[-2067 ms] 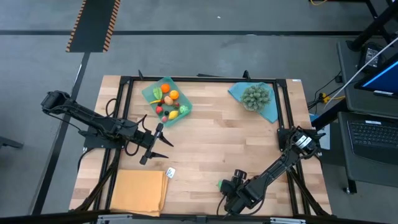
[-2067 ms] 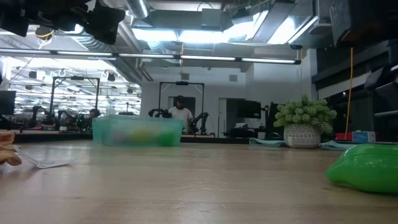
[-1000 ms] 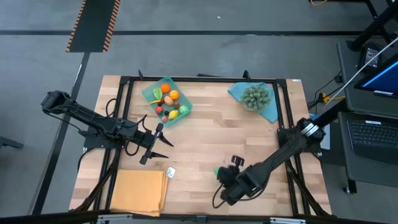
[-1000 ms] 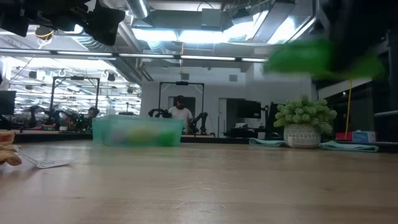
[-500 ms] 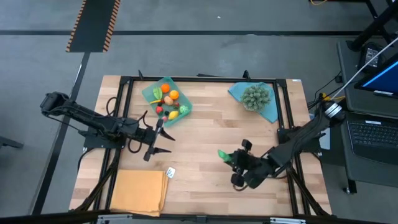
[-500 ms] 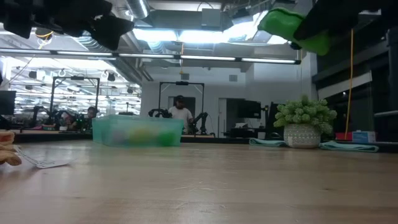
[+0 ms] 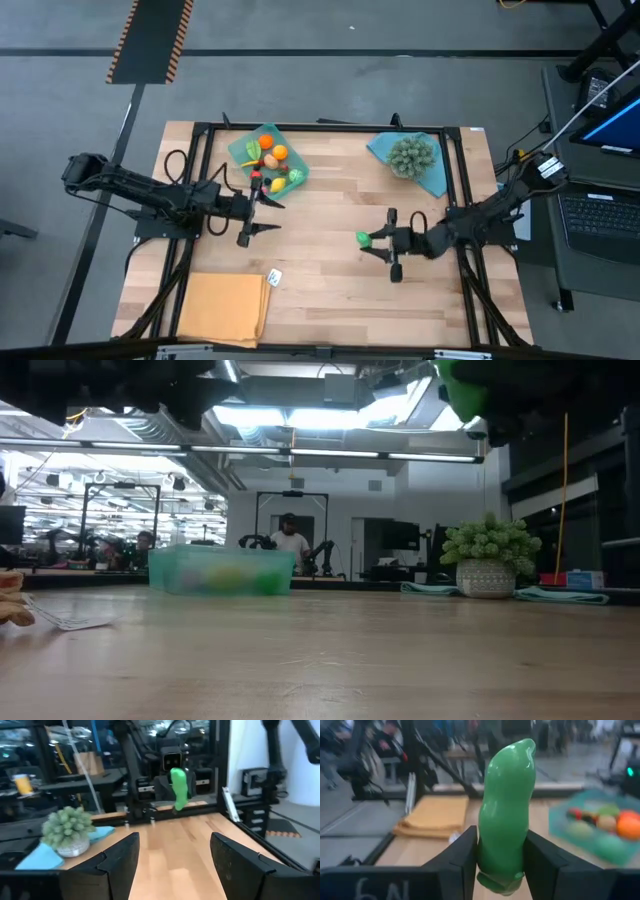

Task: Pick and placing Produce into tupperware
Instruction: Put the green peas into the blue bin

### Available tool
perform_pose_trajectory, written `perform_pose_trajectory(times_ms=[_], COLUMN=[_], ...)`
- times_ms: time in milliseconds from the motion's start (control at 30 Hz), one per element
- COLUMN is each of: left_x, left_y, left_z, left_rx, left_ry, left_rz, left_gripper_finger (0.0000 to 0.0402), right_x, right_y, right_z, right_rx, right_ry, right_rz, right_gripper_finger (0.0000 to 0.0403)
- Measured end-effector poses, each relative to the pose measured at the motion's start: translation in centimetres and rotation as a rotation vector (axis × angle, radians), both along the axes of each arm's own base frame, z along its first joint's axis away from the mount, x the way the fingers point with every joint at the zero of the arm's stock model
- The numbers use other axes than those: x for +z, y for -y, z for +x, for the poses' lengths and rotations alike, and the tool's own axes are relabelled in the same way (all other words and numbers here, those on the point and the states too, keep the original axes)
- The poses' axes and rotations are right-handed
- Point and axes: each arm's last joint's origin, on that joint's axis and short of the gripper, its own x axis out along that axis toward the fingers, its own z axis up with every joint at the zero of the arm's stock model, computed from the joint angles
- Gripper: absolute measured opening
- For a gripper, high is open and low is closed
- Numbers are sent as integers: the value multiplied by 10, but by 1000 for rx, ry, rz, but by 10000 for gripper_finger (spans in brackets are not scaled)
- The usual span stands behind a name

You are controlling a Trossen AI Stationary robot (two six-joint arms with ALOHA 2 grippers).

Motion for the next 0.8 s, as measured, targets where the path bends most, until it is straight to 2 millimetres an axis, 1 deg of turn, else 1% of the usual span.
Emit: perform_pose_trajectory(times_ms=[100,300,533,667,800], left_x=[-11,-24,-26,-26,-26], left_y=[-5,-13,-20,-23,-24], left_z=[-4,-11,-11,-11,-11], left_rx=[27,66,107,122,127], left_ry=[15,75,70,72,73], left_rz=[-19,-48,-46,3,16], left_gripper_finger=[237,232,235,231,233], right_x=[-6,-10,-10,-10,-8], right_y=[16,40,59,68,76], right_z=[-2,4,10,12,13], right_rx=[33,77,73,45,71], right_ry=[52,59,64,65,86], right_rz=[-11,-15,-42,-59,-56], right_gripper_finger=[128,128,128,128,128])
